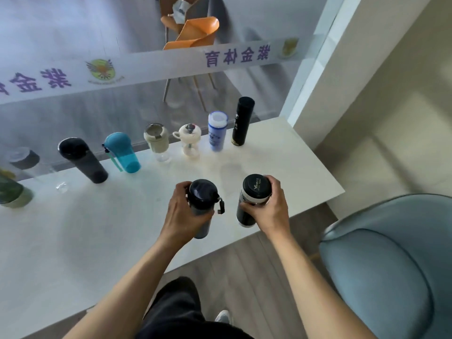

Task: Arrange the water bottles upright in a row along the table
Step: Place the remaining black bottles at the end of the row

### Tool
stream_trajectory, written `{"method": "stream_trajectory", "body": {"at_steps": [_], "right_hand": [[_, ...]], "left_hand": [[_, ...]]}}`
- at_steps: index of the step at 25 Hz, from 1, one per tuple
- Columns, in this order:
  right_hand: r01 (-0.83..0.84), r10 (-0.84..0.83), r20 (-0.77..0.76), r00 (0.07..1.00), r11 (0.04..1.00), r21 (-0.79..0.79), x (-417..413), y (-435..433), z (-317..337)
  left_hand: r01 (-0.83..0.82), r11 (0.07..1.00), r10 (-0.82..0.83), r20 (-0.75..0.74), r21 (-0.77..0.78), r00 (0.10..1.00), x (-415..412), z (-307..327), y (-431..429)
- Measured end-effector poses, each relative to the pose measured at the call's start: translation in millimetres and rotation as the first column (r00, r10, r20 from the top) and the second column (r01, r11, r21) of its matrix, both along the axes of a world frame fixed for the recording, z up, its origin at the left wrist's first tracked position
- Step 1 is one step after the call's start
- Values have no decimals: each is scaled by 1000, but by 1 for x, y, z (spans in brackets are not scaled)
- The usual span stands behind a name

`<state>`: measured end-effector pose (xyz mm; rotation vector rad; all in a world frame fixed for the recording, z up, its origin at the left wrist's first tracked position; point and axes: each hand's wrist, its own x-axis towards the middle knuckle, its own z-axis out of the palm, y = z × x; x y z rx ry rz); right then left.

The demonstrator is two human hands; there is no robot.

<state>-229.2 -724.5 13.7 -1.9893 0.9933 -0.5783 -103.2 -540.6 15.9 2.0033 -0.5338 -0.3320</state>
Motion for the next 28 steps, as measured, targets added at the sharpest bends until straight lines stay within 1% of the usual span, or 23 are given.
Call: {"method": "stream_trajectory", "body": {"at_steps": [3,7,9,12,15,17,22,24,28], "right_hand": [[29,-29,-43,999,1000,-9,-7,-43,-4],[33,-32,-75,997,999,7,3,-108,-12],[28,-25,-66,997,999,42,14,-139,-14],[8,-3,-68,998,997,78,35,-185,-15],[-20,22,-34,999,997,75,52,-230,-17],[-52,56,-45,997,995,84,61,-256,-22],[-151,154,-93,984,988,43,100,-310,-39],[-204,208,-112,972,978,46,121,-332,-48],[-337,345,-133,929,938,79,164,-366,-56]], "left_hand": [[8,1000,-8,-13,14,1000,-4,-1,-39],[36,999,-35,-15,28,999,9,-5,-100],[56,998,-56,-2,5,998,20,-6,-132],[55,998,-55,-12,19,998,42,-11,-180],[76,996,-75,-10,46,997,57,-13,-219],[74,996,-74,-10,53,997,66,-19,-237],[6,997,-5,-15,73,1000,70,-27,-270],[-39,993,40,-2,114,999,68,-29,-280],[-184,972,186,4,147,983,58,-27,-293]]}}
